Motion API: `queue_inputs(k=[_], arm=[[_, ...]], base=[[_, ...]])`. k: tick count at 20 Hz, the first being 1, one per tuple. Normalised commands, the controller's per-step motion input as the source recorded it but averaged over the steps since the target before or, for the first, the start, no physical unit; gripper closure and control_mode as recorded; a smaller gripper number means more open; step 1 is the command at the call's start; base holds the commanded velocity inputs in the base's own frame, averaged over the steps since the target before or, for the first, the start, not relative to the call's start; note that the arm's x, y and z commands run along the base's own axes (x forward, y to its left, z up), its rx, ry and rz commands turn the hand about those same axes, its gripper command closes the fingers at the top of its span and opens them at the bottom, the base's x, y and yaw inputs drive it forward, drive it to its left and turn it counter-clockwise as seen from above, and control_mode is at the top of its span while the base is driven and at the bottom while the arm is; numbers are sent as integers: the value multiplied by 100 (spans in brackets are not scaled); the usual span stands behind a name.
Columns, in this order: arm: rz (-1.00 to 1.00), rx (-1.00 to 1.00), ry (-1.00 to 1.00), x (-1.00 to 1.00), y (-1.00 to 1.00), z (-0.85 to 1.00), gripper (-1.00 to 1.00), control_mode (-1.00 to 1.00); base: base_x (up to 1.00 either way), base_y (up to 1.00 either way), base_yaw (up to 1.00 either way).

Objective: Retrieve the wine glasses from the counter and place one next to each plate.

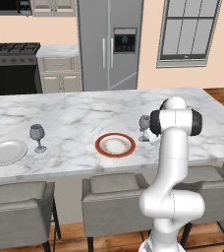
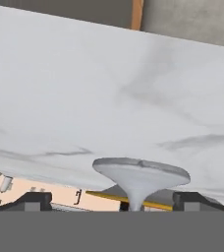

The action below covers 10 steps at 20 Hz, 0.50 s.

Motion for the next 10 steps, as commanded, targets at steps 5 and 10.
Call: queue_inputs(k=[5,10], arm=[[-3,1,1,-11,-34,1,-100,-100],[-3,0,-1,-46,-4,7,-100,-100]], base=[[0,0,0],[0,0,0]])
